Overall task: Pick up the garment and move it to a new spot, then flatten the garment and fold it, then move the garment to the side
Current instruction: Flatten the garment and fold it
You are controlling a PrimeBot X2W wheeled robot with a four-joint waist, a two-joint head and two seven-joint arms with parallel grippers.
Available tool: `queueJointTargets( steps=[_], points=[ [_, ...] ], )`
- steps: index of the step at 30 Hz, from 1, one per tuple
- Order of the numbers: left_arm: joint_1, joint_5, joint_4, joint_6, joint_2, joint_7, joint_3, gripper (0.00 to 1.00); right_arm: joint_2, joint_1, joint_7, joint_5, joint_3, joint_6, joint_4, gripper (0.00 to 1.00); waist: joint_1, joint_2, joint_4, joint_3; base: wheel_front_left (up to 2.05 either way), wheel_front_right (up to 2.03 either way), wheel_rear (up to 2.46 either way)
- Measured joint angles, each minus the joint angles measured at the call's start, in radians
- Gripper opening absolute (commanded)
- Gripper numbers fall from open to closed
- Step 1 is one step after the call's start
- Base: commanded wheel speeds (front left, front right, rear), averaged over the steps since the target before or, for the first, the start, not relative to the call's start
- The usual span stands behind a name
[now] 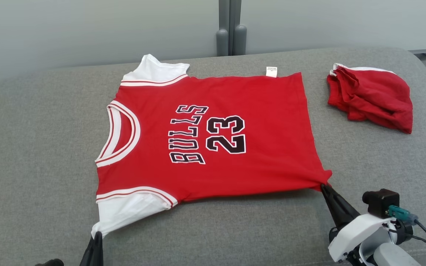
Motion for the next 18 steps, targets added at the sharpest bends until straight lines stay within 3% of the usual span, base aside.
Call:
queueJointTargets(
  steps=[5,18],
  points=[
    [0.003,0.012,0.031,-0.001,0.000,0.000,-0.007,0.00,0.001,0.000,0.000,-0.056,0.038,0.001,0.043,0.00,0.0000,0.0000,-0.004,-0.014,0.00,0.00,0.00],
    [0.017,0.021,0.107,-0.008,0.001,0.011,-0.039,0.00,0.038,0.010,0.000,-0.069,0.053,0.009,0.139,0.00,0.0000,0.0000,0.001,-0.021,0.00,0.00,0.00]
  ],
)
